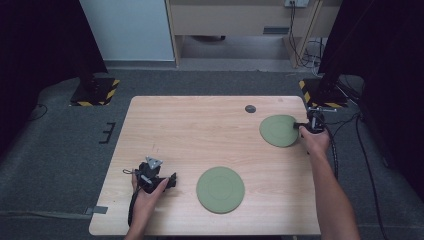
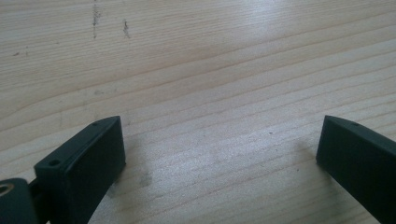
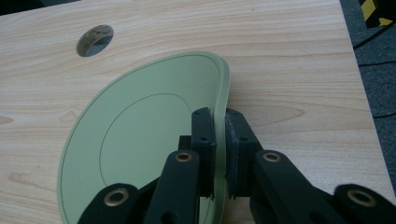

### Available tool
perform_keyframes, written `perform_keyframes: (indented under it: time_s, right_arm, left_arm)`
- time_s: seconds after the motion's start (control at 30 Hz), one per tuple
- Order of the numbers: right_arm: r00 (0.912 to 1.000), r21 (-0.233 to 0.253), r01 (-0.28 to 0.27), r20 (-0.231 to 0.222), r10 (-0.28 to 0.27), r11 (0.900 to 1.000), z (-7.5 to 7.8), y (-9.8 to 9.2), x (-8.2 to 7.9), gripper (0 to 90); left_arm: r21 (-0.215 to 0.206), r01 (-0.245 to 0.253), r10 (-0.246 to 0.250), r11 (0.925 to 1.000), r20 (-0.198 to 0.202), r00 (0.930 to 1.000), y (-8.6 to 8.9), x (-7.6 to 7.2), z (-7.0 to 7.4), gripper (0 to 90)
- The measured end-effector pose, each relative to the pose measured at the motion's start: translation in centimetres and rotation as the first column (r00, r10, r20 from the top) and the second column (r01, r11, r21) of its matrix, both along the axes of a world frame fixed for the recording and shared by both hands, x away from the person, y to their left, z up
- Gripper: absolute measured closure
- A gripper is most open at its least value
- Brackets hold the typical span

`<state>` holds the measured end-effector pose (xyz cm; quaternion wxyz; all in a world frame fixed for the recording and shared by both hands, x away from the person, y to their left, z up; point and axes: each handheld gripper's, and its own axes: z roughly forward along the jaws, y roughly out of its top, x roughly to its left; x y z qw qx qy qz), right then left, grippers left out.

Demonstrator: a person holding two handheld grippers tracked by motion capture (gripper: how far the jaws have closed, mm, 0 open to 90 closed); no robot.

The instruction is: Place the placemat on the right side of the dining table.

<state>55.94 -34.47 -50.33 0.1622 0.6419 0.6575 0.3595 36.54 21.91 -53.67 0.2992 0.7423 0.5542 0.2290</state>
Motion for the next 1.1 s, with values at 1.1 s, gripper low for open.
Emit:
perform_keyframes:
  time_s: [1.1]
  right_arm:
    - [0.9968,-0.008,0.080,0.010,-0.080,0.997,-1.1,-1.3,-0.2,48.7]
  left_arm:
    - [0.002,0.005,-0.005,1.0000,-0.001,1.0000,-0.1,0.1,0.0,0.4]
